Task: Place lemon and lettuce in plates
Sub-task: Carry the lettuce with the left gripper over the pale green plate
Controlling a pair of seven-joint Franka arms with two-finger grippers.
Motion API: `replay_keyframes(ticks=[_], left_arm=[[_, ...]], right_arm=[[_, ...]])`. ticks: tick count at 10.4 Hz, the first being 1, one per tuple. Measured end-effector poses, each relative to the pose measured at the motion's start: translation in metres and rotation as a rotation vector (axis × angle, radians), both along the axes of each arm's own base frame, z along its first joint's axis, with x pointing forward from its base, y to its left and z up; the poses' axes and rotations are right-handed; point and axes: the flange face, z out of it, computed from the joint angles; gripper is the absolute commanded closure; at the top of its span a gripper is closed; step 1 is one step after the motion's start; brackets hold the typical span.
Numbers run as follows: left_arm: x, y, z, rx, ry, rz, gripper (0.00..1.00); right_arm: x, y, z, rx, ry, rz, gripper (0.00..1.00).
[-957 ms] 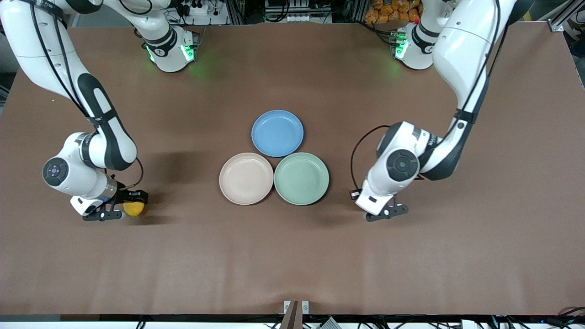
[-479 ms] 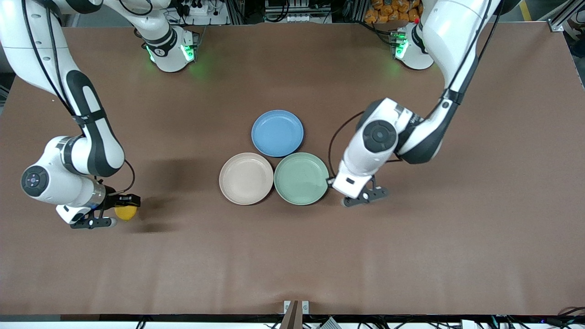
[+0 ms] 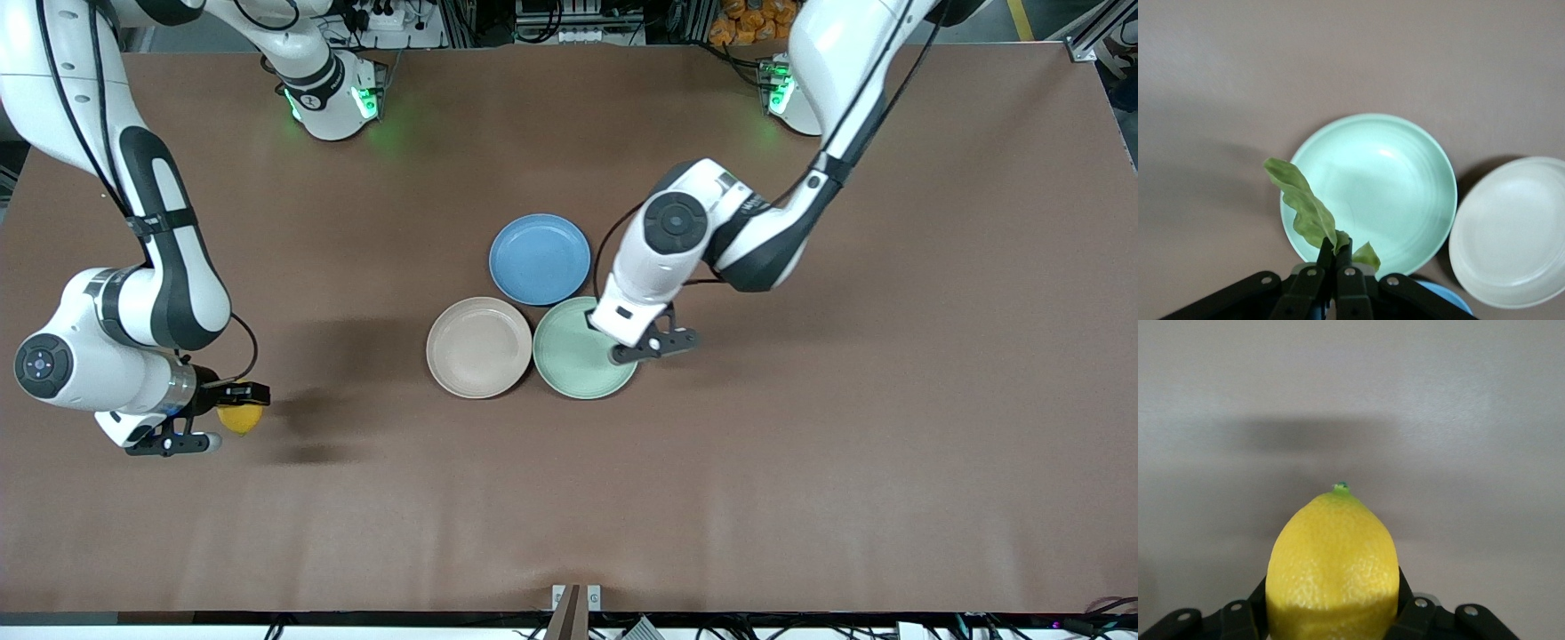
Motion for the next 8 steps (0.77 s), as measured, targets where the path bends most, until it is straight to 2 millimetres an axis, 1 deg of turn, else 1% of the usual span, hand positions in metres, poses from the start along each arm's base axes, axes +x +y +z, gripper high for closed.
replay_keyframes(ticks=[1,2,3,4,5,6,8], left_arm=[[-0.011,-0.011,-0.007,0.005,0.01,-0.02,1.0],[-0.017,-0.02,-0.01,0.002,0.01,-0.033,0.44],[-0.021,-0.026,-0.012,-0.004,0.007,-0.04,0.0],[-0.022,-0.029,-0.015,-0.009,0.003,-0.043,0.0],[-0.023,-0.031,-0.017,-0.014,0.0,-0.046,0.0],[-0.024,-0.032,-0.019,-0.013,-0.002,-0.048,0.0],[-0.02,-0.028,-0.02,-0.011,-0.006,-0.04,0.0]], right_arm=[[0.001,0.01,0.003,-0.001,0.007,-0.012,0.67],[0.002,0.02,0.004,-0.002,0.01,-0.017,0.67],[0.002,0.03,0.004,-0.003,0.012,-0.018,0.67],[0.002,0.043,0.005,-0.003,0.011,-0.017,0.67],[0.0,0.059,0.007,-0.005,0.028,-0.016,0.68],[-0.002,0.078,0.013,-0.009,0.047,-0.019,0.68],[-0.011,0.113,0.029,-0.018,0.077,-0.01,0.68]])
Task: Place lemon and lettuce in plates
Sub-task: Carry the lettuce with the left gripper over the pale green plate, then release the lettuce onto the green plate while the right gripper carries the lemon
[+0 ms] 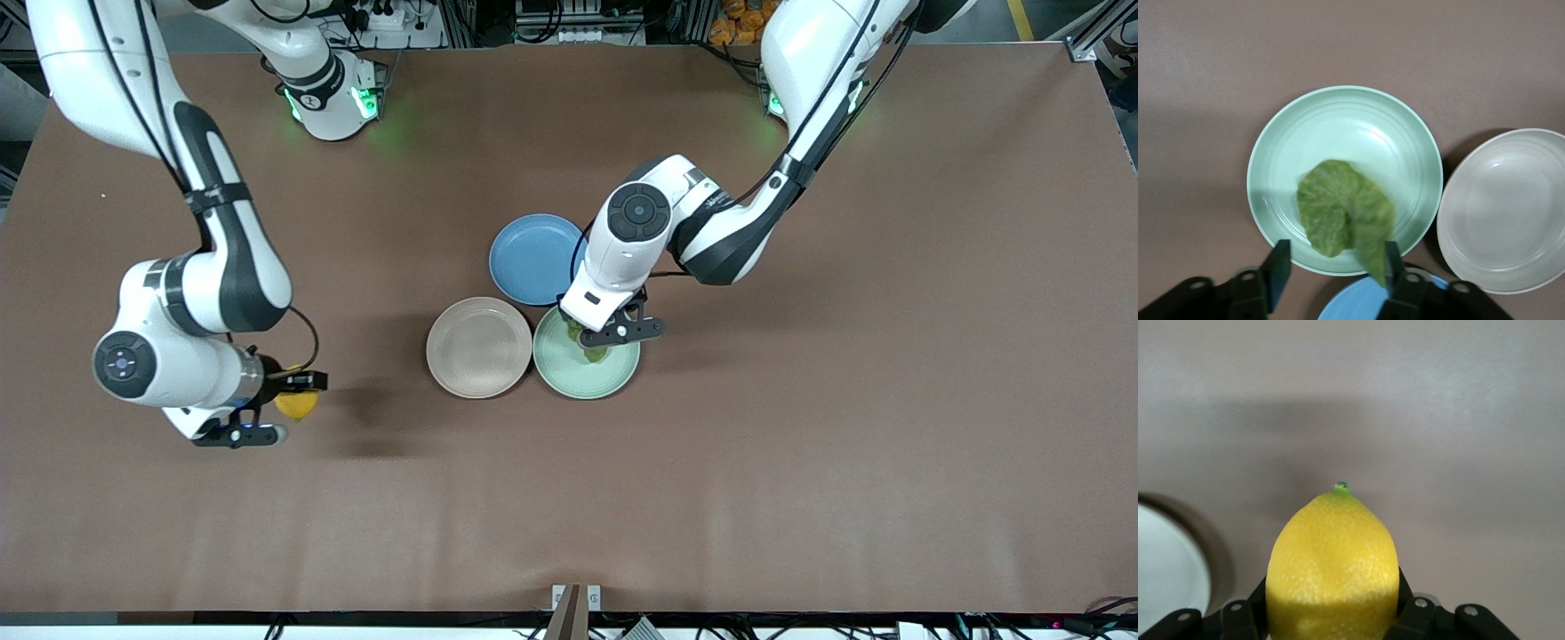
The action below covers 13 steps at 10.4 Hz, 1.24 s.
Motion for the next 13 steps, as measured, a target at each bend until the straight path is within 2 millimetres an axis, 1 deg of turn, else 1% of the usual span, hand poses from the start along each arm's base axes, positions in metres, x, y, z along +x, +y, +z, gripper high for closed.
replay_keyframes(ticks=[2,3,5,7,9,10,12,13], left_arm=[[0.011,0.012,-0.002,0.011,-0.01,0.022,0.0],[0.021,0.024,-0.003,0.02,-0.015,0.038,0.0],[0.041,0.052,-0.005,0.036,-0.016,0.023,0.0],[0.062,0.091,-0.004,0.07,0.007,-0.027,0.0],[0.083,0.136,0.003,0.093,0.024,-0.061,0.0],[0.093,0.157,0.007,0.098,0.028,-0.059,0.0],[0.106,0.19,0.013,0.106,0.036,-0.056,0.0],[0.113,0.211,0.017,0.113,0.045,-0.062,0.0]], right_arm=[[-0.008,0.032,0.013,-0.004,0.012,0.038,0.68],[-0.012,0.048,0.016,-0.005,0.012,0.053,0.68],[-0.019,0.075,0.02,-0.016,0.019,0.042,0.68],[-0.026,0.1,0.022,-0.024,0.019,0.038,0.68],[-0.031,0.115,0.023,-0.029,0.021,0.037,0.68],[-0.032,0.118,0.023,-0.03,0.022,0.037,0.68],[-0.034,0.123,0.023,-0.034,0.023,0.023,0.68],[-0.036,0.13,0.023,-0.038,0.026,0.019,0.68]])
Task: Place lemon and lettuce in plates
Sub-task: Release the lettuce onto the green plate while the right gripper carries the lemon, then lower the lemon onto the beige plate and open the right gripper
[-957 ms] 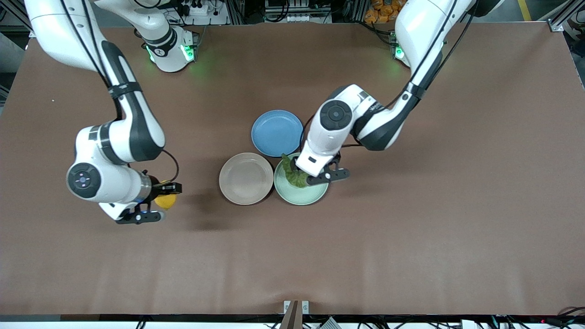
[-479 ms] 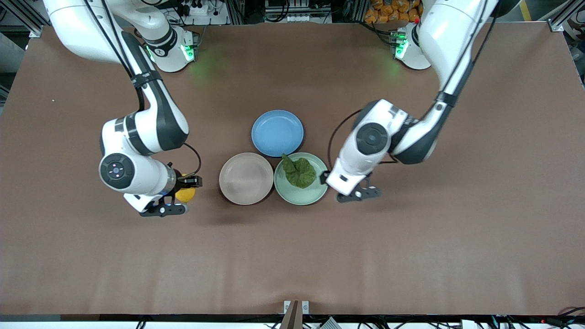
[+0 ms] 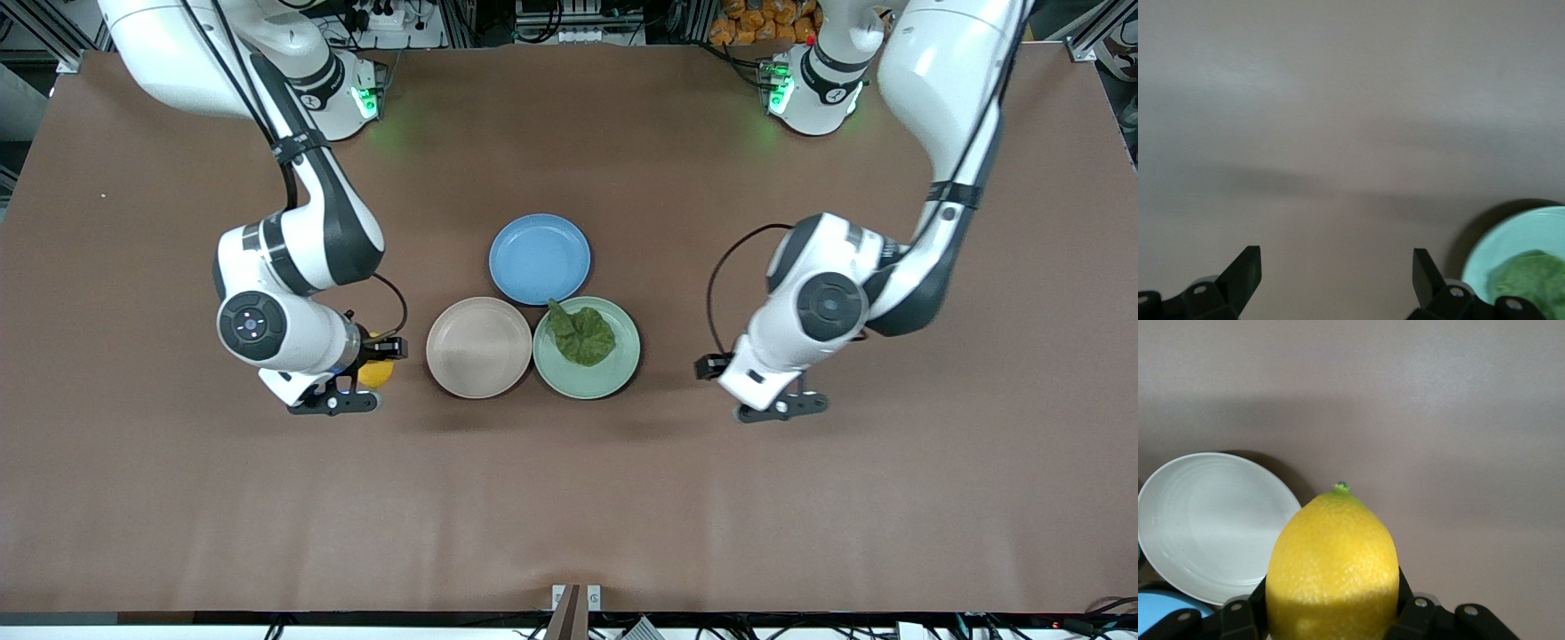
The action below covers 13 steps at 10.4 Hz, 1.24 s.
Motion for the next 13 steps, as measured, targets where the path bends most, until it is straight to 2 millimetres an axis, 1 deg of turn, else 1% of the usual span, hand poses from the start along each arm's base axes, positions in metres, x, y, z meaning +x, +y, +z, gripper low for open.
replay_keyframes(ticks=[2,4,5,7,8,9,11,12,13], left_arm=[[0.014,0.05,0.009,0.01,0.015,0.002,0.0],[0.024,0.108,0.023,0.021,0.037,-0.014,0.0],[0.024,0.134,0.029,0.03,0.068,-0.03,0.0],[0.021,0.17,0.038,0.042,0.115,-0.024,0.0],[0.023,0.193,0.041,0.041,0.116,-0.007,0.0],[0.025,0.223,0.047,0.04,0.113,0.026,0.0],[0.018,0.296,0.07,0.047,0.124,0.113,0.0],[0.013,0.325,0.085,0.05,0.115,0.144,0.0],[0.009,0.337,0.097,0.054,0.103,0.162,0.0]], right_arm=[[-0.009,0.02,0.004,-0.007,0.006,0.005,0.68],[-0.018,0.036,0.013,-0.015,0.015,0.014,0.68],[-0.023,0.044,0.016,-0.019,0.021,0.021,0.68],[-0.034,0.065,0.016,-0.03,0.028,0.024,0.68],[-0.038,0.072,0.015,-0.034,0.029,0.026,0.68],[-0.042,0.079,0.013,-0.037,0.031,0.028,0.68],[-0.051,0.095,0.006,-0.044,0.04,0.053,0.67],[-0.056,0.104,-0.004,-0.049,0.05,0.068,0.67],[-0.061,0.113,-0.017,-0.054,0.057,0.081,0.67]])
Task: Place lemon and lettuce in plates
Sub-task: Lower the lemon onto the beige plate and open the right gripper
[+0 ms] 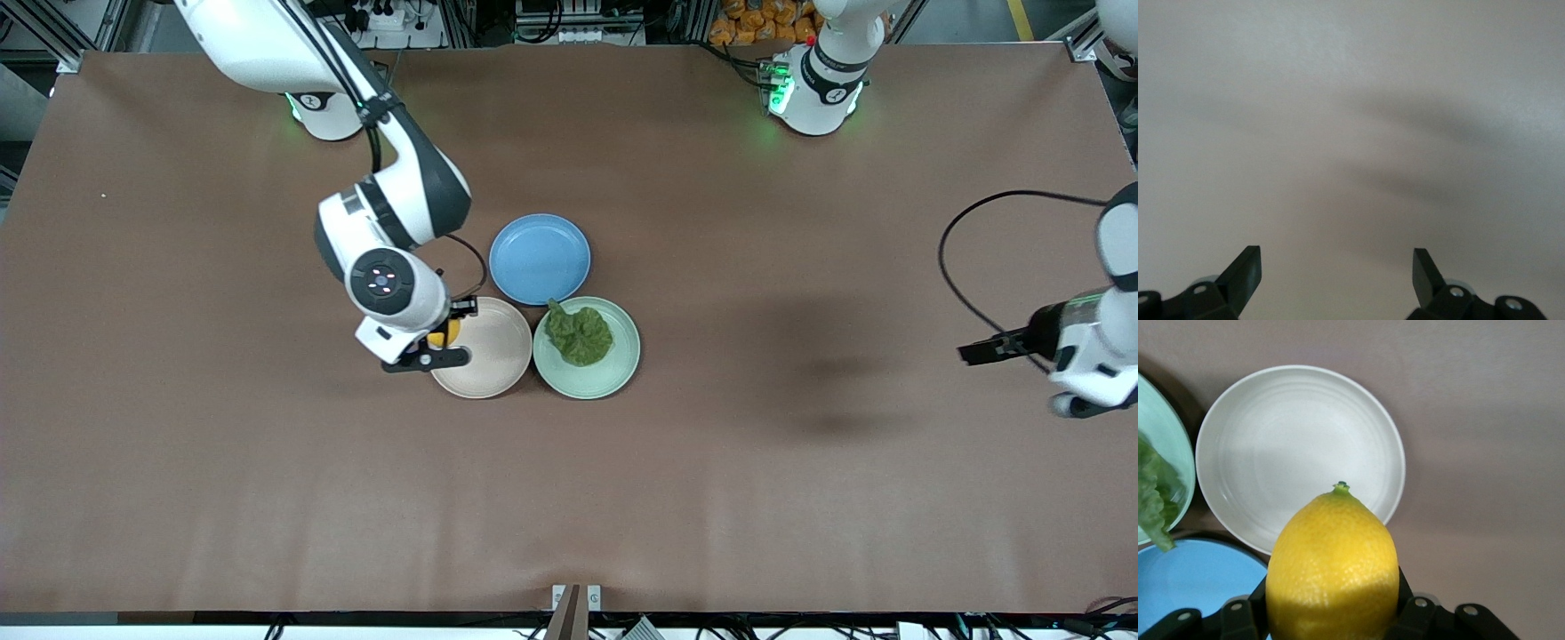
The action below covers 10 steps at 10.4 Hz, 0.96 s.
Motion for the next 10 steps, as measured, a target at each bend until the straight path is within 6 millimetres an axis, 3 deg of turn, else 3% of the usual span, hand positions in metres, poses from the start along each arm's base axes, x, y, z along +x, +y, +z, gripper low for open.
replay_keyframes(ticks=[3,5,10], left_arm=[[0.004,-0.012,0.024,0.054,-0.044,0.003,0.0],[0.004,-0.018,0.046,0.115,-0.082,-0.016,0.0],[-0.054,-0.023,0.128,0.171,0.033,-0.04,0.0]], right_arm=[[-0.002,0.013,-0.042,0.0,-0.004,0.008,0.67],[-0.004,0.019,-0.057,-0.006,-0.003,-0.002,0.67],[-0.004,0.023,-0.068,-0.004,-0.018,-0.006,0.61]])
